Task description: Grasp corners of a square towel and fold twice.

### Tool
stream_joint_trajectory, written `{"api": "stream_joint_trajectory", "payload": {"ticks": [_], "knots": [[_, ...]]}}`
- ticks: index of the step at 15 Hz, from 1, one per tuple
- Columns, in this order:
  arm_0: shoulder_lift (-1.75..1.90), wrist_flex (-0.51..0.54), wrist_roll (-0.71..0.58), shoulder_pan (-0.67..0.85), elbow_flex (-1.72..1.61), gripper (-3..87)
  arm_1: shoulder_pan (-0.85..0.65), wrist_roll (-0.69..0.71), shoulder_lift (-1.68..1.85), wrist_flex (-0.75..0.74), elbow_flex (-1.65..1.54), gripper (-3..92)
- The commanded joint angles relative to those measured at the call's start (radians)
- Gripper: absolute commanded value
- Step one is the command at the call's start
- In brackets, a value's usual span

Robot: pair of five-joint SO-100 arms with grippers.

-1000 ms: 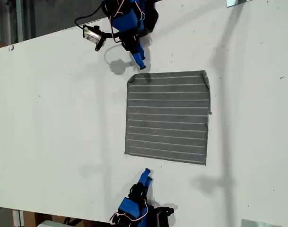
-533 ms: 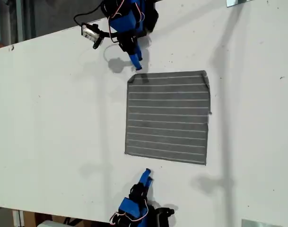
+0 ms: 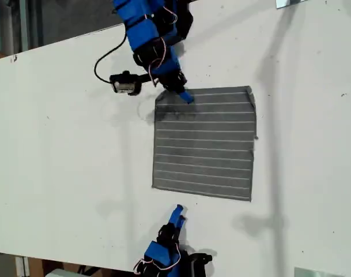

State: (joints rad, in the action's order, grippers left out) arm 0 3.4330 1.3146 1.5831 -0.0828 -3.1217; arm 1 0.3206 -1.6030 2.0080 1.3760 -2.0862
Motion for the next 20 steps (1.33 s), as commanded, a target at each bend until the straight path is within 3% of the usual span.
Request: {"api": "stream_joint_trajectory", "payload": {"ticks": [1,4,7,13,20], "knots": [[-0.008,-0.017,0.011,0.018,-0.005,24.2,0.221,-0.161,-0.288,0.160,0.319,30.0],[-0.005,-0.017,0.011,0.023,-0.005,24.2,0.423,-0.296,-0.420,0.218,0.563,29.6],[-0.006,-0.018,0.002,0.026,-0.005,24.4,0.495,-0.270,-0.769,0.219,0.922,29.6],[-0.006,-0.020,-0.006,0.020,-0.005,24.2,0.506,-0.201,-0.943,-0.067,0.919,28.5],[-0.003,-0.023,-0.018,0.017,-0.006,24.2,0.460,-0.158,-0.979,-0.031,0.923,29.6]]}}
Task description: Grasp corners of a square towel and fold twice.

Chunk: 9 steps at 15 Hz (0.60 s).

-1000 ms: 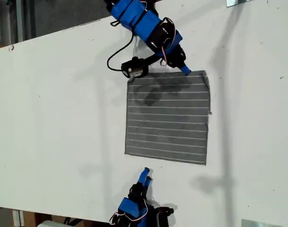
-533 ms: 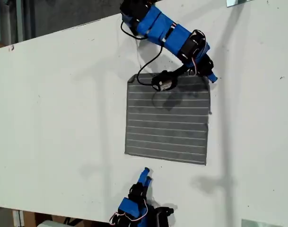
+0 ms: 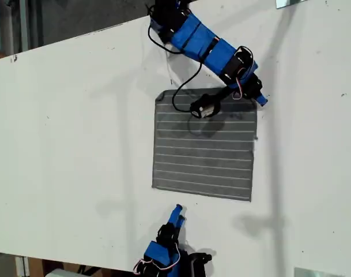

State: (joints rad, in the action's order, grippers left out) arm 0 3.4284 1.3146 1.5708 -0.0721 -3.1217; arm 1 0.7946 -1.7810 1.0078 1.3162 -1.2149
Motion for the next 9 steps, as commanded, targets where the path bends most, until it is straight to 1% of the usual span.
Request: {"api": "stream_joint_trajectory", "payload": {"ticks": [1,3,6,8,9], "knots": [[0.002,-0.023,-0.008,0.006,-0.006,24.2,-0.023,0.029,0.032,0.074,0.071,29.8],[0.003,-0.023,-0.009,0.005,-0.006,24.2,-0.031,0.032,0.064,0.127,0.063,30.0],[0.003,-0.025,-0.014,0.003,-0.006,24.1,-0.032,0.026,0.078,0.153,0.060,30.0],[0.003,-0.025,-0.014,0.002,-0.006,24.1,-0.031,0.023,0.064,0.118,0.035,29.2],[0.003,-0.025,-0.014,0.002,-0.006,24.1,-0.032,0.028,0.041,0.084,0.029,26.9]]}}
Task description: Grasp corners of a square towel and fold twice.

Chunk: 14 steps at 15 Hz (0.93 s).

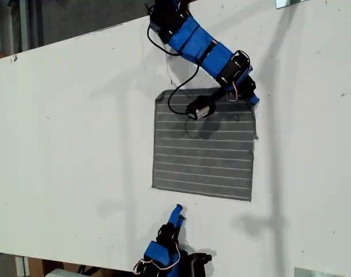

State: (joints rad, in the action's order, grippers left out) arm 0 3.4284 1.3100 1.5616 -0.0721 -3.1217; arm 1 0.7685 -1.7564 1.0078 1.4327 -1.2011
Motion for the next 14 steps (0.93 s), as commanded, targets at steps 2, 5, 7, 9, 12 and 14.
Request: {"api": "stream_joint_trajectory", "payload": {"ticks": [2,5,7,9,12,14], "knots": [[0.003,-0.020,-0.002,0.002,-0.006,24.0,-0.015,0.008,0.006,-0.094,0.005,-0.1],[0.035,-0.049,0.017,-0.017,-0.005,23.9,-0.017,0.012,-0.005,-0.121,0.000,-0.1],[0.035,-0.095,0.048,-0.060,0.012,23.3,-0.018,0.012,-0.006,-0.126,0.000,-0.1],[0.021,-0.031,0.112,-0.089,0.112,22.4,-0.025,0.012,-0.006,-0.126,-0.005,-0.1],[-0.494,-0.193,0.103,-0.158,0.428,22.1,-0.040,0.020,-0.005,-0.127,-0.012,-0.1],[-1.095,-0.244,0.075,-0.236,0.819,22.5,-0.043,0.021,-0.003,-0.130,-0.012,-0.1]]}}
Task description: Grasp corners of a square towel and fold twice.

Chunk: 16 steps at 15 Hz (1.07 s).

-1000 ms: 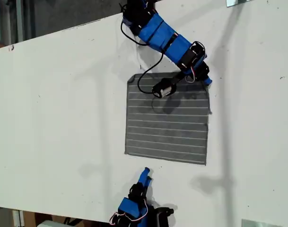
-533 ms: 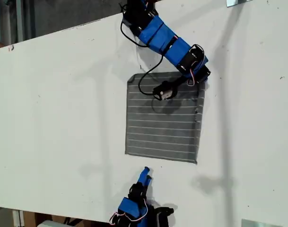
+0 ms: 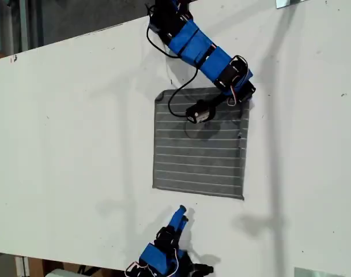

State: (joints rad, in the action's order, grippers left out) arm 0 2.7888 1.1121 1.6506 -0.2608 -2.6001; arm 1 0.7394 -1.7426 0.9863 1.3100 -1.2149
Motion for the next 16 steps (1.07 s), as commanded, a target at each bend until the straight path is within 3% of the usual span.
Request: {"api": "stream_joint_trajectory", "payload": {"ticks": [1,3,5,8,12,16], "knots": [[-0.624,-0.055,0.002,-0.081,0.405,22.5,-0.008,0.002,0.021,-0.005,0.000,-0.1],[-0.793,-0.132,0.100,-0.176,0.454,22.0,0.005,-0.011,0.021,-0.008,-0.005,-0.1],[-0.999,-0.127,0.198,-0.287,0.589,22.2,0.008,-0.012,0.021,-0.008,-0.011,-0.1],[-1.250,0.029,0.273,-0.393,0.907,22.5,0.003,-0.014,0.021,-0.041,-0.035,-0.1],[-1.562,0.273,0.227,-0.410,1.387,23.1,0.005,-0.014,0.018,-0.058,-0.051,-0.1],[-1.698,0.382,0.115,-0.368,1.658,22.9,0.003,-0.014,0.017,-0.080,-0.067,-0.1]]}}
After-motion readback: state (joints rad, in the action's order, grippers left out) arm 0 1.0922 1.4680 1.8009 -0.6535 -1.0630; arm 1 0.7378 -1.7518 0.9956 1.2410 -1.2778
